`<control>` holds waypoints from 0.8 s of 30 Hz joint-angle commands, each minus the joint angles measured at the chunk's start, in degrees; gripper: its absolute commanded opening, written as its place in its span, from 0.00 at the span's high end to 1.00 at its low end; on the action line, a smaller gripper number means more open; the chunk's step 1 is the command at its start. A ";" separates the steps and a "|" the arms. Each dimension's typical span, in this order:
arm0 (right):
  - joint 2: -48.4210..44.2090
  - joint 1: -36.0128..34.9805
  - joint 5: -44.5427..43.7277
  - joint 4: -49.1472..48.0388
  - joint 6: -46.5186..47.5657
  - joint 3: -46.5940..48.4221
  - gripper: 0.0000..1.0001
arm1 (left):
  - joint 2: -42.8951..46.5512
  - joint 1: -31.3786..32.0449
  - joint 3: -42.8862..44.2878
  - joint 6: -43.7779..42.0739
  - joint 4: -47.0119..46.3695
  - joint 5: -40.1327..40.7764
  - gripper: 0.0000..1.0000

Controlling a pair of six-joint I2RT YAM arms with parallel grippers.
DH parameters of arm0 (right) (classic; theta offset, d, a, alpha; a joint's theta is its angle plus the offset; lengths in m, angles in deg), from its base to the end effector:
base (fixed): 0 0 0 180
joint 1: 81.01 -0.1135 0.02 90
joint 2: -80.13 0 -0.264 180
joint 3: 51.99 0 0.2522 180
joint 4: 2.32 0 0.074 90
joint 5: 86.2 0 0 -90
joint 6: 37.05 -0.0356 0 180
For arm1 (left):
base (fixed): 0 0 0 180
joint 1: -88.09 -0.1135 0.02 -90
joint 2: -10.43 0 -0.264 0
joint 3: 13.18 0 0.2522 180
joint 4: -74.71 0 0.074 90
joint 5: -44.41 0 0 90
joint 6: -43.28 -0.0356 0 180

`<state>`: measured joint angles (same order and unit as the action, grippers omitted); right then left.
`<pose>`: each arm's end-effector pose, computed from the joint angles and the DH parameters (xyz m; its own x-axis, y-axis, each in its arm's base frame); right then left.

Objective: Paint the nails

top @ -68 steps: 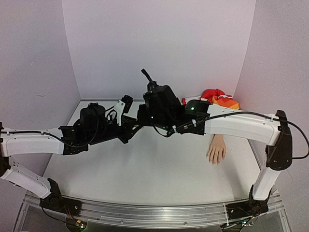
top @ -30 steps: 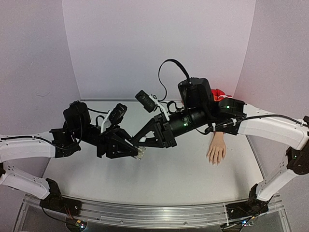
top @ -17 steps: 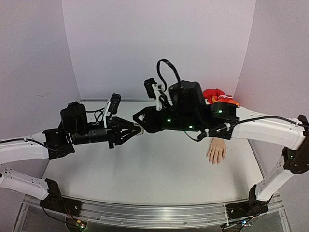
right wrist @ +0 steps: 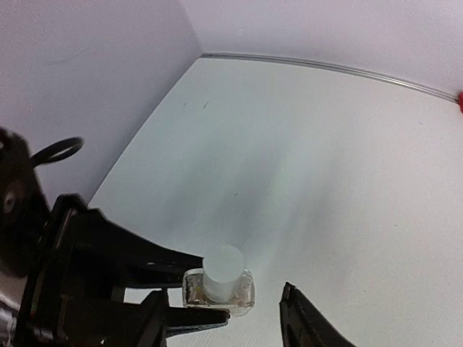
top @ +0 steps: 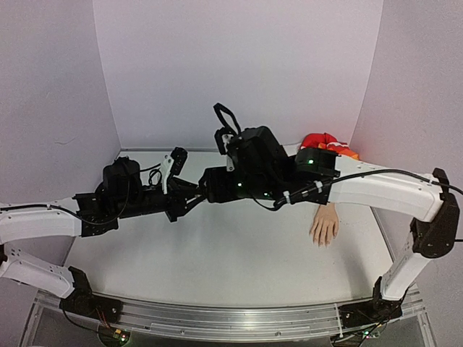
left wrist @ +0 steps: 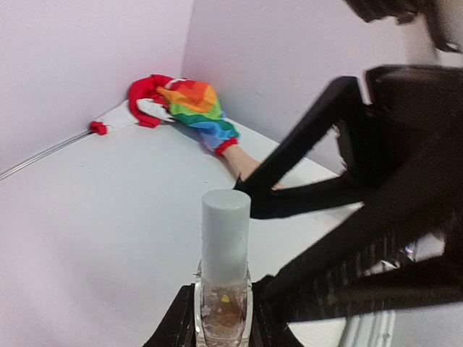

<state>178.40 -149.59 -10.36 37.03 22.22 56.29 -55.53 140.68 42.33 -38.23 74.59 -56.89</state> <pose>0.1545 0.3701 0.3654 -0.5753 -0.1097 -0.8106 -0.6175 0.7081 0.3424 0.1570 -0.2168 0.2893 -0.2400 0.0755 -0.9678 0.8701 0.4588 -0.1800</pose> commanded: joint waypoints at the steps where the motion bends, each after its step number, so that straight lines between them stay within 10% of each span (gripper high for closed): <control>1: -10.58 2.55 19.15 -3.79 9.38 -6.88 0.36 | 5.60 0.36 -1.54 -0.18 -3.97 -18.71 1.00; 11: -15.66 6.10 55.43 -13.97 16.15 -12.66 0.42 | 4.19 0.27 1.03 9.20 -11.77 -45.42 1.00; 24: -9.40 4.94 66.30 -17.76 14.84 -8.20 0.73 | 1.29 0.24 3.03 11.54 -15.85 -47.86 1.00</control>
<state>168.50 -143.85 51.66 22.55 36.47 45.77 -54.45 140.97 42.25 -28.08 63.58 -103.19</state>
